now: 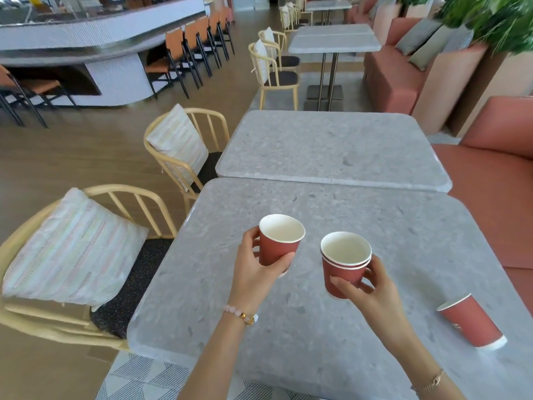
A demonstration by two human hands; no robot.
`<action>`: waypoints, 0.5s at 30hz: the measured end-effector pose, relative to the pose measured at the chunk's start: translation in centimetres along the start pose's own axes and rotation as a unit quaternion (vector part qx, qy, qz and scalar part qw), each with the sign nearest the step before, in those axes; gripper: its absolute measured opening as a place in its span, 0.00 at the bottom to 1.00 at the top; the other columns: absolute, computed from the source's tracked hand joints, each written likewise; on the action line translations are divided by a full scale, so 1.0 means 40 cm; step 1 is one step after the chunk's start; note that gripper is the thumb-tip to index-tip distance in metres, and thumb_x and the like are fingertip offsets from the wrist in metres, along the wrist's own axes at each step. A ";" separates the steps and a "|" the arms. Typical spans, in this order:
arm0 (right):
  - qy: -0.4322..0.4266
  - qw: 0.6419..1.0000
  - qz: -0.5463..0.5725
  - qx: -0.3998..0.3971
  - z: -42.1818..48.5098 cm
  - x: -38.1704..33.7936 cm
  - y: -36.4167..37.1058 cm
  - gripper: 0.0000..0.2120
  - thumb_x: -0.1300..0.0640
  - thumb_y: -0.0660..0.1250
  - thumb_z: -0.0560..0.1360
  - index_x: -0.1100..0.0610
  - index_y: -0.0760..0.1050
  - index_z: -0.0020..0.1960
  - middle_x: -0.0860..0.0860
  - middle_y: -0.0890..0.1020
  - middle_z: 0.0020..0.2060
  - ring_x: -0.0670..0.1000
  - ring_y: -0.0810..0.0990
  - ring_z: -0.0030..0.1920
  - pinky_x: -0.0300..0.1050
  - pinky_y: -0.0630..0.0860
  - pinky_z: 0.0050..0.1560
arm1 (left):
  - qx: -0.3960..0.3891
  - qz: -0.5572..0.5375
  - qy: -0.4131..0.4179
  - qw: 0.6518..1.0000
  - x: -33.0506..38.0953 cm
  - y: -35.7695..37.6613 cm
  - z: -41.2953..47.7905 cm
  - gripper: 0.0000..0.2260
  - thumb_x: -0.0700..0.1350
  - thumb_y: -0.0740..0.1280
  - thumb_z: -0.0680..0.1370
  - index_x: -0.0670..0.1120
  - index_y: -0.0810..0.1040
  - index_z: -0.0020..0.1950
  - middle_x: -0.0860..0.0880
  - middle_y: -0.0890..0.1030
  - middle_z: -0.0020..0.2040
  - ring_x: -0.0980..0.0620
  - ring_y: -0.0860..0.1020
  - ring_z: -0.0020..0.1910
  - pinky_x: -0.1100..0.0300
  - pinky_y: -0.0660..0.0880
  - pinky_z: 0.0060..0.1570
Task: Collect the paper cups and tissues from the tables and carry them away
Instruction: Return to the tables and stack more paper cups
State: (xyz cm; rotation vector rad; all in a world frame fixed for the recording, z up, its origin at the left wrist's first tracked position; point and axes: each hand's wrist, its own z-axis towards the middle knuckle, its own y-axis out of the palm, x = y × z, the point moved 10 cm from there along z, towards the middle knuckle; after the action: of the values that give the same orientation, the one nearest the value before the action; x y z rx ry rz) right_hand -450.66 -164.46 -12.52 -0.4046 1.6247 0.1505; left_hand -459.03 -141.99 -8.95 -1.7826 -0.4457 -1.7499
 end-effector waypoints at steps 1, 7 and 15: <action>0.002 1.000 0.000 0.000 -0.002 0.005 -0.007 0.28 0.60 0.77 0.67 0.46 0.71 0.63 0.48 0.81 0.52 0.43 0.79 0.53 0.41 0.74 0.50 | -0.006 -0.010 0.000 1.000 0.012 0.010 0.000 0.25 0.44 0.78 0.66 0.61 0.69 0.54 0.59 0.74 0.55 0.73 0.74 0.47 0.78 0.70 0.39; 0.005 1.000 -0.006 0.005 -0.012 0.024 -0.033 0.29 0.60 0.77 0.67 0.47 0.70 0.63 0.48 0.80 0.53 0.41 0.78 0.52 0.34 0.74 0.46 | -0.026 -0.071 0.001 0.997 0.080 0.059 0.018 0.27 0.52 0.75 0.62 0.61 0.71 0.58 0.57 0.77 0.56 0.60 0.78 0.51 0.72 0.74 0.41; 0.002 1.000 -0.020 -0.012 -0.016 0.025 -0.019 0.30 0.58 0.77 0.66 0.46 0.70 0.63 0.45 0.79 0.54 0.41 0.78 0.53 0.29 0.75 0.43 | -0.063 -0.132 0.037 0.989 0.169 0.133 0.042 0.26 0.46 0.76 0.64 0.53 0.73 0.59 0.52 0.79 0.56 0.62 0.79 0.51 0.69 0.75 0.44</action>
State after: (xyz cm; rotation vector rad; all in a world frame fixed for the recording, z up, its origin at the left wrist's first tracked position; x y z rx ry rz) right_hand -451.05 -165.55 -13.31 -0.4549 1.6191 0.1392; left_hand -453.94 -146.15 -3.19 -1.8042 -0.5743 -2.0589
